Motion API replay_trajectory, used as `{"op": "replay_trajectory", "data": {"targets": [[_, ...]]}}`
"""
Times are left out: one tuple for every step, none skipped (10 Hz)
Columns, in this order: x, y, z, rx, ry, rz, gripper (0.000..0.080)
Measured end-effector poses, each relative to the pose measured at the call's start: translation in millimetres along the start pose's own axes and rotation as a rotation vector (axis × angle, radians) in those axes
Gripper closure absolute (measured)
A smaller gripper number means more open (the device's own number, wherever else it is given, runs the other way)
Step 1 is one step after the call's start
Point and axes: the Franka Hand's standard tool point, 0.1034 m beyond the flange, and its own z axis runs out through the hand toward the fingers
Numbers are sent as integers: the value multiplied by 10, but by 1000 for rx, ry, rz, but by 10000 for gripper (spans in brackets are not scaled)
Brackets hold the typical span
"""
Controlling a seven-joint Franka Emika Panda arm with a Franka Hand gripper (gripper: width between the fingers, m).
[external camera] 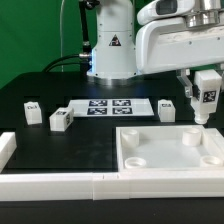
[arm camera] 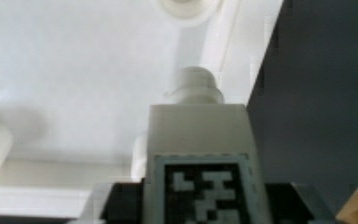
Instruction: Assemble one leg
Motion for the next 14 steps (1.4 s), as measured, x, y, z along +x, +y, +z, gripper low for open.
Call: {"op": "replay_trajectory", "data": {"targets": [[-20, 3, 9, 1, -9, 1, 512], [42, 24, -7, -8, 43, -1, 512], [58, 70, -9, -33, 160, -10, 512], [-9, 27, 65, -24, 109, -33, 512], [150, 53, 76, -26, 126, -65, 512], [256, 78, 123, -26, 135, -65, 512], [325, 101, 173, -26, 139, -63, 512], [403, 137, 230, -27, 144, -68, 512], [406, 136, 242, -26, 144, -67, 512], [400, 135, 245, -26, 143, -67, 512], [397, 135, 248, -26, 143, -67, 512], [392, 144, 259, -27, 141, -69, 512], [393, 190, 303, -30, 139, -78, 512], [430, 193, 337, -29, 140, -76, 512]]}}
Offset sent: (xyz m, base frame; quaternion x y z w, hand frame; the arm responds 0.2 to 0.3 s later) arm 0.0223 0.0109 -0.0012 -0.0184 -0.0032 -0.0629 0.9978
